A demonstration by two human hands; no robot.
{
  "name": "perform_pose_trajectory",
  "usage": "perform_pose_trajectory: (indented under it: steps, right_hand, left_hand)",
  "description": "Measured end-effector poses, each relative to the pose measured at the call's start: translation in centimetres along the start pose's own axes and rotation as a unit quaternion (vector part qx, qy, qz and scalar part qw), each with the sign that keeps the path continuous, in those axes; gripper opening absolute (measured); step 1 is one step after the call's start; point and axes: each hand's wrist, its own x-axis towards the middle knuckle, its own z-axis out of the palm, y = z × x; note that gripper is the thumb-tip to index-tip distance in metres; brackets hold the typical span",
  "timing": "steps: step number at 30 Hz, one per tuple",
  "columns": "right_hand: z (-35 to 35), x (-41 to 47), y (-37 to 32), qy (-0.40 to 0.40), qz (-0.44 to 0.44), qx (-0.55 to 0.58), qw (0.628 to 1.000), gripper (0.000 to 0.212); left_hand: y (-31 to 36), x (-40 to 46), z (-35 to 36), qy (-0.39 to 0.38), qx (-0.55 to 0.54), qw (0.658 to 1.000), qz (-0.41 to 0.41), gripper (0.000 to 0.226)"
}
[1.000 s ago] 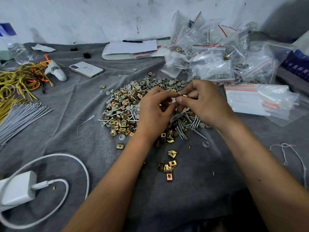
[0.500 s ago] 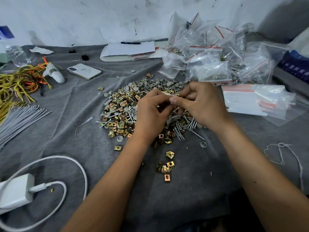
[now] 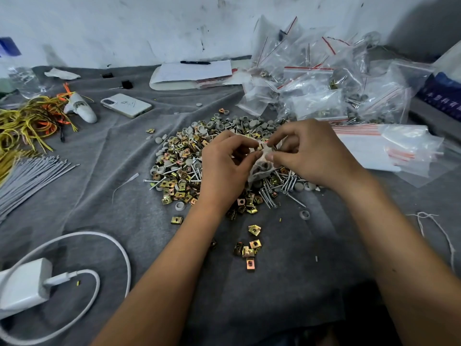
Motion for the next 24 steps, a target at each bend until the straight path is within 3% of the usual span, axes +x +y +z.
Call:
perform_pose_trajectory:
  steps: [3,11,17,24]
  right_hand:
    - [-0.1,0.1,-0.2,0.018,-0.008,0.017,1.0,0.008]
    - [0.4,0.2,-0.7,0.032,-0.023,0.006,0.999,0.026]
    - [1.2,0.5,-0.7,0.049,0.0,0.033,0.998,0.005]
    - [0.0,0.4,-0.3,0.051,-0.015,0.03,0.998,0.005]
  left_hand:
    - [0.0,0.0,0.0,0.004,0.002,1.0,0.005,0.014]
    - [-0.2,0.0,0.1,0.017,0.015,0.999,0.028,0.014]
    - [-0.2,-0.1,0.2,0.015,0.016,0.999,0.045,0.015]
    - [-0.2,0.0,0.2,0.041,0.009,0.999,0.01,0.015]
